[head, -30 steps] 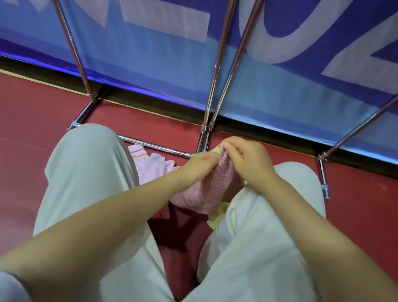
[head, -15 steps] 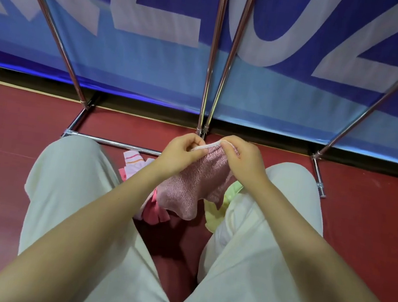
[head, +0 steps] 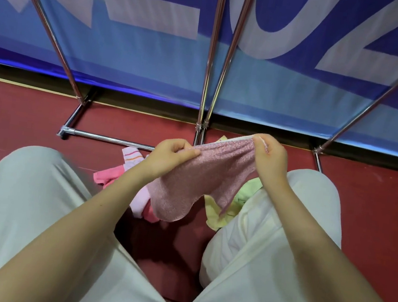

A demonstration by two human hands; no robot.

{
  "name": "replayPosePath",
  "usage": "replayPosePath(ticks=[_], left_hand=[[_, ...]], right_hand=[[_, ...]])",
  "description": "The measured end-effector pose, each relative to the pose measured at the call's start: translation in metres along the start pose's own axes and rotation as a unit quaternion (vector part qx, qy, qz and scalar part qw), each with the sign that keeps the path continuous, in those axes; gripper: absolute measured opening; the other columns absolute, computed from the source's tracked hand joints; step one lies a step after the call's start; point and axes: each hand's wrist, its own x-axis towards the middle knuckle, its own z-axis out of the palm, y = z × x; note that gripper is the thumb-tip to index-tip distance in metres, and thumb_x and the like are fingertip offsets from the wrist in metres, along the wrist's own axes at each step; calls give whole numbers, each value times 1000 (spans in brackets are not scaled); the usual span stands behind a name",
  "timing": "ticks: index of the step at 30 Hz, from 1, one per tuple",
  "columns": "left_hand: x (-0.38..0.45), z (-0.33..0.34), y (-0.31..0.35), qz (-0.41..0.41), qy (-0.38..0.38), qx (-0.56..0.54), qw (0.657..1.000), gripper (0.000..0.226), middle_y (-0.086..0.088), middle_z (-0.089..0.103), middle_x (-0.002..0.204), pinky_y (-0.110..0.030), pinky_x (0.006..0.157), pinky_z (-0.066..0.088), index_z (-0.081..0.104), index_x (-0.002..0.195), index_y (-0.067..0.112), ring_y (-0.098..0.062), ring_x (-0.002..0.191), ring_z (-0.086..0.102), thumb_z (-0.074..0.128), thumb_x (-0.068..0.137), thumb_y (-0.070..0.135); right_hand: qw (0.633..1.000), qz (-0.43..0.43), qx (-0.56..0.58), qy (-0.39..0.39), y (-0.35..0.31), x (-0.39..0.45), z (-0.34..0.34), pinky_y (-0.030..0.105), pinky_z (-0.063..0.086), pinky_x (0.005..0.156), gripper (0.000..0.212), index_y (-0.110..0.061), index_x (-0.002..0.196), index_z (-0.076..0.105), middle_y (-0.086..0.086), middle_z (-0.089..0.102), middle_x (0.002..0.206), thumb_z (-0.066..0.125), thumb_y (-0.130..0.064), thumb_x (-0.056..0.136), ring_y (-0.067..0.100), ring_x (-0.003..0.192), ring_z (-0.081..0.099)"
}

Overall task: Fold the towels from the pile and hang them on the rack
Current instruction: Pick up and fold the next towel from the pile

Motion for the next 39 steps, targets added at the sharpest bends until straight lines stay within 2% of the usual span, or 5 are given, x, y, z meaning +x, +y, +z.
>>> replayPosePath(ticks=[4, 12, 23, 32, 39], left_hand=[[-2, -12, -3, -24, 11, -47, 999, 17, 12, 60, 68, -16, 64, 42, 64, 75, 17, -1, 66, 54, 67, 90, 23], [-8, -12, 8, -83, 61, -314, 944, 15, -4, 66, 85, -27, 73, 48, 65, 94, 12, -13, 79, 62, 55, 97, 22], [-24, -10, 21, 77, 127, -139, 979, 19, 11, 70, 89, -13, 78, 46, 70, 90, 17, 3, 84, 62, 56, 94, 5], [-30, -21, 4, 52, 118, -124, 984, 14, 1, 67, 94, -14, 80, 46, 67, 98, 7, -3, 87, 60, 53, 96, 5], [-26, -15, -14, -20, 85, -118, 989, 16, 6, 60, 80, -15, 69, 41, 64, 84, 21, -3, 74, 52, 57, 95, 13]], right_hand=[[1000, 2, 14, 19, 3, 0, -9, -2, 35, 81, 25, -16, 113, 67, -12, 63, 110, 49, -11, 96, -1, 104, 55], [1000, -4, -7, -31, -1, -4, 3, 0, 36, 71, 21, -14, 96, 69, -9, 66, 92, 48, -10, 94, 7, 91, 58], [963, -35, 56, -261, -41, -29, 55, 1, 32, 89, 33, -17, 127, 59, -12, 58, 123, 56, -15, 94, -1, 113, 50], [955, -67, 83, -278, -53, -25, 74, 18, 41, 76, 19, -23, 73, 60, -13, 59, 74, 60, -19, 92, -1, 75, 54], [962, -78, -15, -259, -47, -26, 79, 15, 38, 75, 19, -18, 73, 56, -14, 57, 73, 59, -19, 92, 4, 78, 54]])
